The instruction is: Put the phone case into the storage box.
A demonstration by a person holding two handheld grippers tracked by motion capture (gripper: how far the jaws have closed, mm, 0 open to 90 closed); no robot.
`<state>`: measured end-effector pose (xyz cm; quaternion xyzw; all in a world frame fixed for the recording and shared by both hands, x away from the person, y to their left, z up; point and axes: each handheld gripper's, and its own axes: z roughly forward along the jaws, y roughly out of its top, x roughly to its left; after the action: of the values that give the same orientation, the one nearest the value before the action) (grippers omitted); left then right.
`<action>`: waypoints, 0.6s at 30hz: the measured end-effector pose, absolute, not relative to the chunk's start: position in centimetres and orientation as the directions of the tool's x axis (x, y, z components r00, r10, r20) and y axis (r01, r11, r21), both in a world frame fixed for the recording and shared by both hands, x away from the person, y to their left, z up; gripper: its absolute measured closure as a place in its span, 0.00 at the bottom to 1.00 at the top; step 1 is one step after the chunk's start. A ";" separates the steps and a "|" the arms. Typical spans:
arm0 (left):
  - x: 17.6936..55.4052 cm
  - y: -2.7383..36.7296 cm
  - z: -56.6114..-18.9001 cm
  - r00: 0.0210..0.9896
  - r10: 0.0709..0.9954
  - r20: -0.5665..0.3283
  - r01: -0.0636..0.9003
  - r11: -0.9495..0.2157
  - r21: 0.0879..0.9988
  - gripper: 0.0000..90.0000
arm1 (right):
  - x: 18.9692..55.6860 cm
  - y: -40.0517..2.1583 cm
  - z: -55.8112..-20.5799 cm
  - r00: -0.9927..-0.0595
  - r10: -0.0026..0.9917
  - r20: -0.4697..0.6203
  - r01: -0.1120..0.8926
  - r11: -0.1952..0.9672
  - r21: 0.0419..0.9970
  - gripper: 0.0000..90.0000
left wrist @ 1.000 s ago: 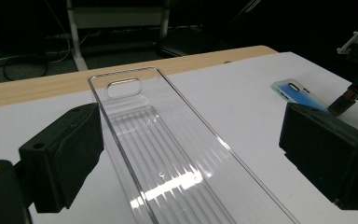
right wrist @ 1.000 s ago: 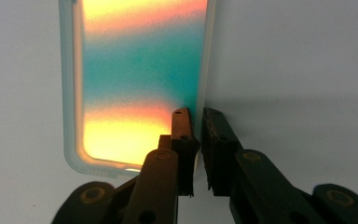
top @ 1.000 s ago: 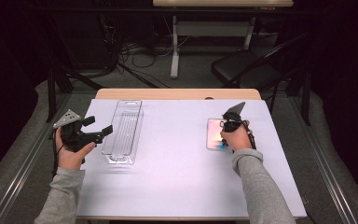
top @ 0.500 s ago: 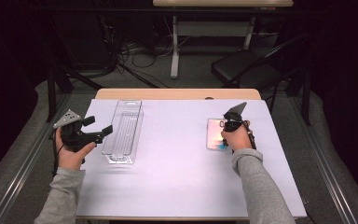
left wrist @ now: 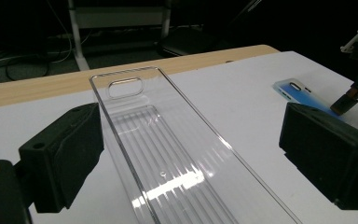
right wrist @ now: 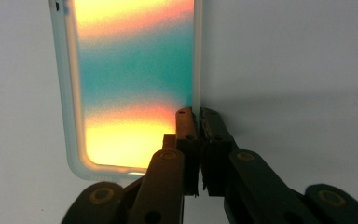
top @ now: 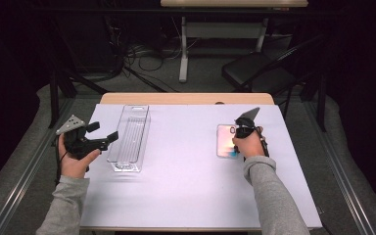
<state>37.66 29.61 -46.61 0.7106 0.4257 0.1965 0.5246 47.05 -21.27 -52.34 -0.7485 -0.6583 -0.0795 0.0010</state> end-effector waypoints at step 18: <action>37.7 29.5 -46.7 0.558 0.813 -0.165 0.402 -0.091 0.911 0.07 | 47.0 -21.7 -52.3 0.142 0.979 0.145 0.981 -0.159 0.115 0.97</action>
<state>37.70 29.52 -46.70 0.7118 0.4270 0.1968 0.5219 46.98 -21.66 -52.28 -0.7556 -0.6485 -0.0926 0.0036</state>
